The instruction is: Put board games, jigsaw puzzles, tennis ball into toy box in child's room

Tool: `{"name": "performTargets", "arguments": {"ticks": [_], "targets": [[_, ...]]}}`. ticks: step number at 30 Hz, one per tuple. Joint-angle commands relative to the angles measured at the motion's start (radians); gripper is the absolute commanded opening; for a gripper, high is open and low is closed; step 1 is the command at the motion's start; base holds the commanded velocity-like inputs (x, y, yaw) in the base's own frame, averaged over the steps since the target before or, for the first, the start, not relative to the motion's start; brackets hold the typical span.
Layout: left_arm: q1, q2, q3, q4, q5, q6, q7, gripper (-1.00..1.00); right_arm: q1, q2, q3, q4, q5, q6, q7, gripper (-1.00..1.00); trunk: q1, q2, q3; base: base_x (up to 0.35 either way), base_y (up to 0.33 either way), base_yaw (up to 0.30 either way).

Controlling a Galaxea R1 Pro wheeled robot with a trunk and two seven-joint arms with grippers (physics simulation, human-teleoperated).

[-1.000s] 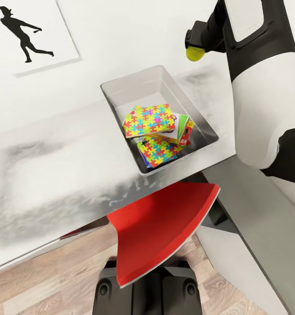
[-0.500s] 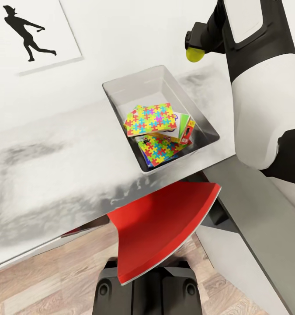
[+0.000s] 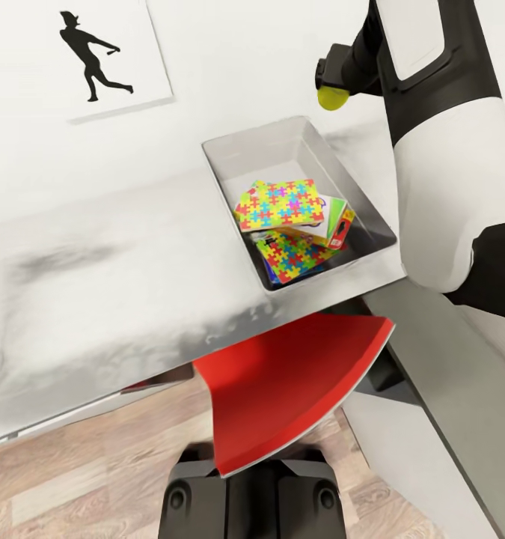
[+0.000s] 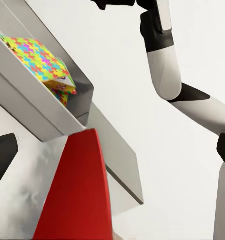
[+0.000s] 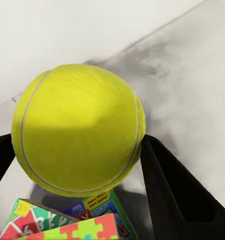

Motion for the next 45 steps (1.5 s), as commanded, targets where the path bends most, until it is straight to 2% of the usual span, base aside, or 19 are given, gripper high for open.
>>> {"name": "performTargets", "arguments": {"ticks": [1, 9, 25, 37, 45], "targets": [[-0.001, 0.000, -0.001, 0.000, 0.000, 0.011, -0.004, 1.00, 0.000, -0.001, 0.003, 0.000, -0.014, 0.000, -0.013, -1.00, 0.001, -0.002, 0.000, -0.008, 0.000, 0.210], [-0.001, -0.001, -0.001, 0.000, -0.002, 0.011, -0.004, 1.00, 0.004, -0.001, 0.003, 0.000, -0.017, -0.001, -0.012, -1.00, 0.001, -0.002, 0.006, -0.002, 0.000, 0.162], [-0.001, -0.002, -0.001, 0.000, -0.001, 0.011, -0.004, 1.00, 0.007, -0.002, 0.004, 0.000, -0.016, -0.001, -0.012, -1.00, 0.001, -0.002, 0.007, -0.039, 0.000, 0.011], [-0.001, 0.000, -0.001, 0.000, -0.001, 0.011, -0.004, 1.00, 0.021, 0.005, 0.005, 0.001, -0.015, -0.001, -0.012, -1.00, 0.001, -0.002, 0.018, -0.006, 0.000, 0.178], [-0.001, -0.001, -0.001, 0.000, 0.000, 0.011, -0.004, 1.00, 0.027, 0.006, 0.006, 0.000, -0.008, -0.001, -0.013, -1.00, 0.001, -0.002, 0.019, 0.000, 0.000, 0.032]]}}
